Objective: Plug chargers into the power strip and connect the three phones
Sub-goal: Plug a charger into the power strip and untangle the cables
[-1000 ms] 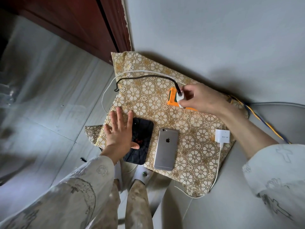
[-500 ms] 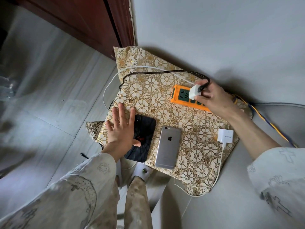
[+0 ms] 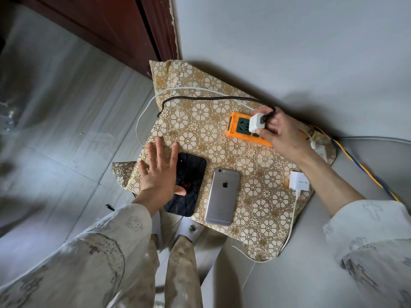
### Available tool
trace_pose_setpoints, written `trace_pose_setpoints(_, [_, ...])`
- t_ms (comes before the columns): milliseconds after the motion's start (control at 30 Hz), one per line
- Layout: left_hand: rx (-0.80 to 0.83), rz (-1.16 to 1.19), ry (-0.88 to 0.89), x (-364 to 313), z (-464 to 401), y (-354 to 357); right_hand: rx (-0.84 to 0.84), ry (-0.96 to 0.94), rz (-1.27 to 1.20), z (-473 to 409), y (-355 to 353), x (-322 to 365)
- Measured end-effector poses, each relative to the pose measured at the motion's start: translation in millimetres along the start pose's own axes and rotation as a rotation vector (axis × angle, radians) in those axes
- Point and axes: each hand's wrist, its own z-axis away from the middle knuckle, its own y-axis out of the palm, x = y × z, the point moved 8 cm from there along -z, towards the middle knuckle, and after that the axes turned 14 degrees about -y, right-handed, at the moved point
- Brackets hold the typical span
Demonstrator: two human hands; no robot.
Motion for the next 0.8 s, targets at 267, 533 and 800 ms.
trace_pose_setpoints(267, [-0.004, 0.009, 0.006, 1, -3, 1, -0.016, 0.016, -0.057, 1, 1, -3])
trace_pose_setpoints(533, [-0.001, 0.032, 0.000, 1, -4, 1, -0.027, -0.068, 0.420, -1, -3, 2])
trace_pose_setpoints(800, [-0.001, 0.052, 0.000, 0, -2, -1, 0.062, -0.143, 0.678, -6, 4, 20])
